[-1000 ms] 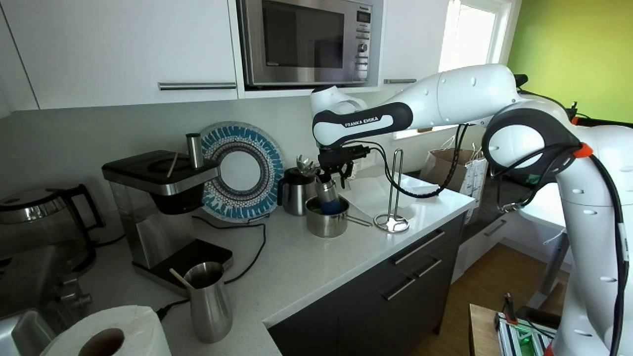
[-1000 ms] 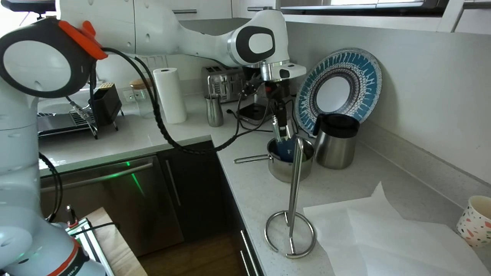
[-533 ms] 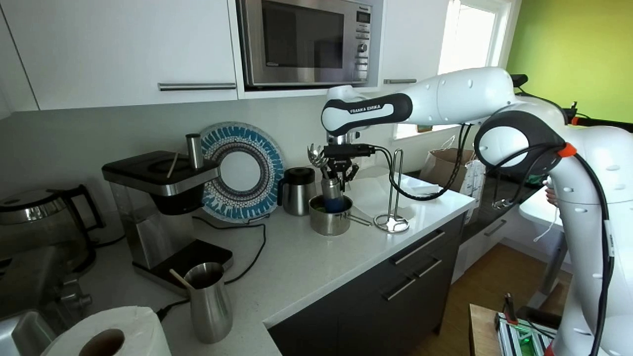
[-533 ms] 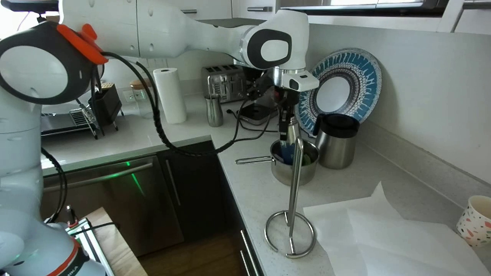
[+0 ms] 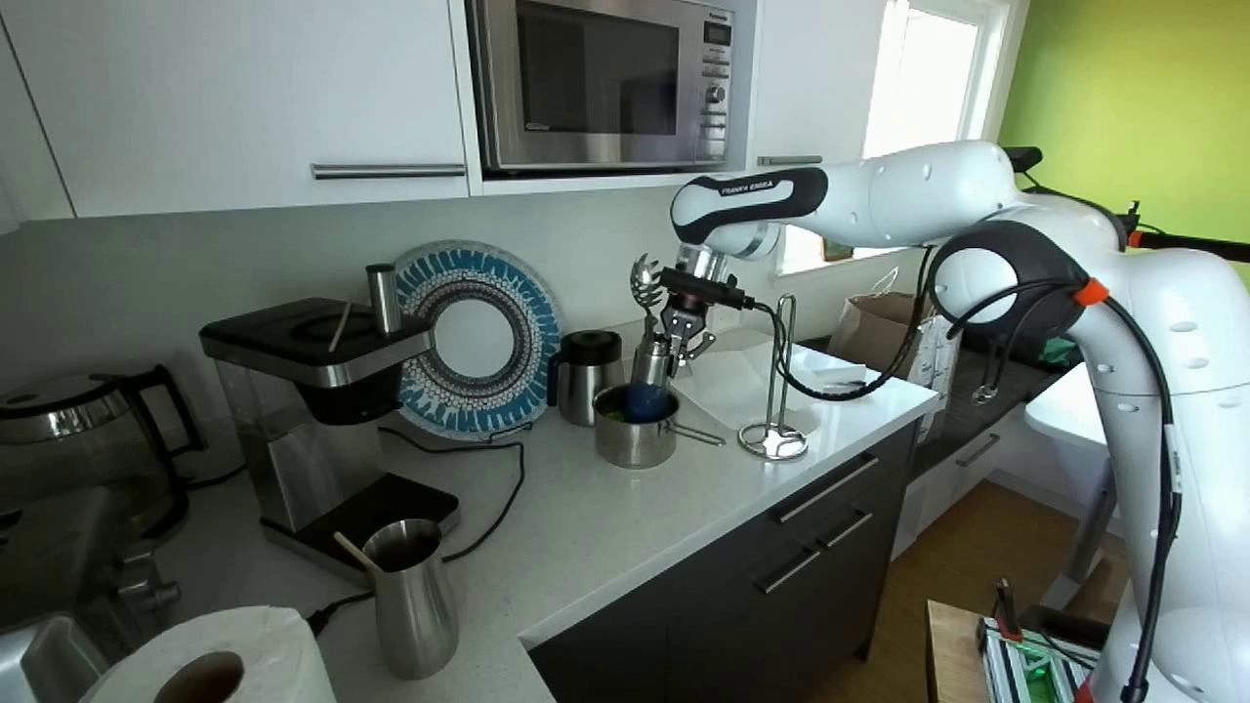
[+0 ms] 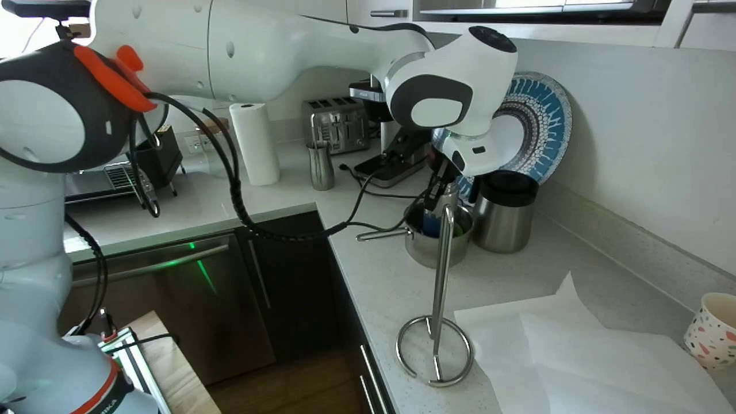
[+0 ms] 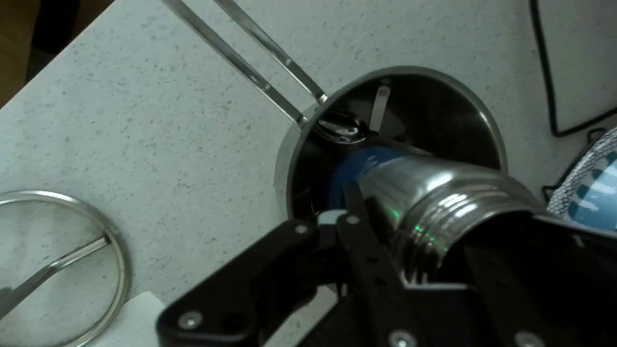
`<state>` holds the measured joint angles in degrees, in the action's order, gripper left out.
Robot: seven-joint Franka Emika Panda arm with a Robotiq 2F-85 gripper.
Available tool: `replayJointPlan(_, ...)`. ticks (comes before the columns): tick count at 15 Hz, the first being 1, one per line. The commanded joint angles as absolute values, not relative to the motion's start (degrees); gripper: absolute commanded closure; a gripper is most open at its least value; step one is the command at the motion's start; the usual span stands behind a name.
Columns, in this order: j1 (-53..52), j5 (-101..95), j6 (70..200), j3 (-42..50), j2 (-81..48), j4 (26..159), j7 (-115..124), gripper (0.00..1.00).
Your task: Put the silver bottle in the pot
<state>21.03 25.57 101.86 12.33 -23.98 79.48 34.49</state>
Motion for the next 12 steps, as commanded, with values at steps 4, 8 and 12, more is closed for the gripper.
replayJointPlan(4, 21.7, 37.9, 96.7, 8.3, -26.5, 76.3, 24.5, 0.96)
replayJointPlan(8, 19.1, 28.4, 86.4, 9.2, -29.8, 70.8, 23.3, 0.97)
replayJointPlan(12, 15.8, 17.5, 85.8, 10.8, -31.9, 66.5, 26.6, 0.97)
